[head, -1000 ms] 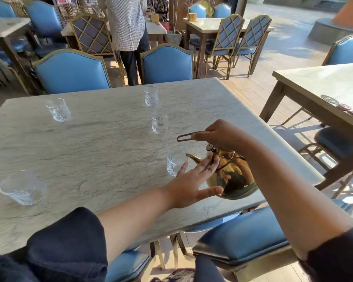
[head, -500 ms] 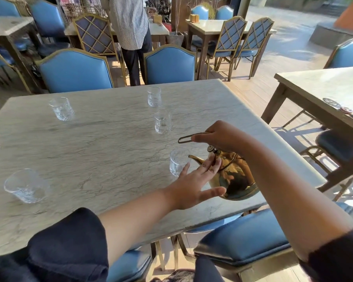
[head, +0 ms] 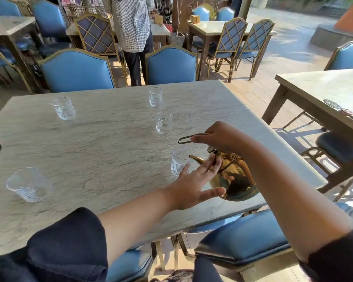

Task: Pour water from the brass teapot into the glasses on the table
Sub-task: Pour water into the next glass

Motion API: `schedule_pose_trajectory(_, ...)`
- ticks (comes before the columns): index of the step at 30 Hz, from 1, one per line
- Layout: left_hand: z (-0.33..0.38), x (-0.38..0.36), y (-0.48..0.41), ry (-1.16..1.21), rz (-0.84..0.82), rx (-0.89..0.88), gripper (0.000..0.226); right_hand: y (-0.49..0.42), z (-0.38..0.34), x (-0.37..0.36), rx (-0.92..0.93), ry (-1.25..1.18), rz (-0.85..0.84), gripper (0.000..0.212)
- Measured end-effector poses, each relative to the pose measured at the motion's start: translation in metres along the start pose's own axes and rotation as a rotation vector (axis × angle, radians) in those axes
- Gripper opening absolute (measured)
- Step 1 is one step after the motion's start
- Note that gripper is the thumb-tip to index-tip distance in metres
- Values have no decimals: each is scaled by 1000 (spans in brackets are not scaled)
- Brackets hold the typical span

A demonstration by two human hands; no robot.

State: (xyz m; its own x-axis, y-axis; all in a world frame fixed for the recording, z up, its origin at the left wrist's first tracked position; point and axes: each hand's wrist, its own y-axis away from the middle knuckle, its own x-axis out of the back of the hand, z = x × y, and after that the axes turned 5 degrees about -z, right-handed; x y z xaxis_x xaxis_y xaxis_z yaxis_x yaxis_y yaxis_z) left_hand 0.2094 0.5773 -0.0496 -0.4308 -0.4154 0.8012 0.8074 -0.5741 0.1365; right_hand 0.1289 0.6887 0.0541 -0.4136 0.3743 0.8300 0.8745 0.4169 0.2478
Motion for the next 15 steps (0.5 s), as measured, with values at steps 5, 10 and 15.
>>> schedule_pose_trajectory(5,0,0,-1,-3,0,-2,93,1,-1,-1,0,3,-3,44)
schedule_pose_trajectory(10,1,0,-1,1,-1,3,89,0,0,1,-5,4,-9,46)
schedule_pose_trajectory(15,1,0,-2,-9,0,12,90,0,2,1,4,4,-9,46)
